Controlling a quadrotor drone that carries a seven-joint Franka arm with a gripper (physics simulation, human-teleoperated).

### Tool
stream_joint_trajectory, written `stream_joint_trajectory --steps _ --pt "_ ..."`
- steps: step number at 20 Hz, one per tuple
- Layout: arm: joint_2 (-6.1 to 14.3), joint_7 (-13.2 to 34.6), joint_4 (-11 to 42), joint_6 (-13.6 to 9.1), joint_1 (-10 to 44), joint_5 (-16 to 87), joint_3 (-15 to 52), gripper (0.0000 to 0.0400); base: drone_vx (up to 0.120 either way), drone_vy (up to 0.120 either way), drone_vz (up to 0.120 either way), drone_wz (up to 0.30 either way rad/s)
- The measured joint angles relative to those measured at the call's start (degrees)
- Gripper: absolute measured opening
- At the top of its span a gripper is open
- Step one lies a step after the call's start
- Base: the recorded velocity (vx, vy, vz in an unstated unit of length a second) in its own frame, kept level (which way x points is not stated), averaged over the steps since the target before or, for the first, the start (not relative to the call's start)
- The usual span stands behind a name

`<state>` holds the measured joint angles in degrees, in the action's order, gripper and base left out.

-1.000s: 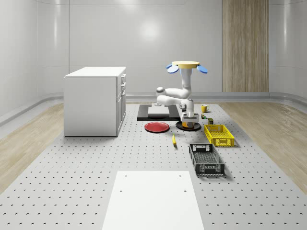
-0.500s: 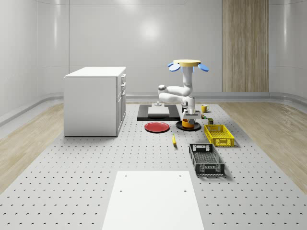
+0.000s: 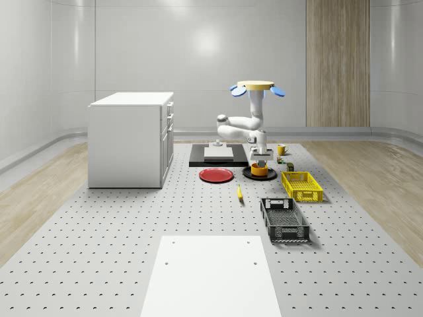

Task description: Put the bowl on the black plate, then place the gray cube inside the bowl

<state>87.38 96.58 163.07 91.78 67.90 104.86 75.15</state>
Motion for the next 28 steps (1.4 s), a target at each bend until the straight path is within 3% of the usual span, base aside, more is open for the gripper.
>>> stream_joint_trajectory --steps 23,28 --pt "0.62 0.13 -0.03 0.58 0.17 -0.26 0.09 0.0251 -0.120 0.000 -0.009 0.000" --pt "0.73 0.15 -0.03 0.68 0.20 -0.30 0.10 0.0251 -0.120 0.000 -0.120 0.000"
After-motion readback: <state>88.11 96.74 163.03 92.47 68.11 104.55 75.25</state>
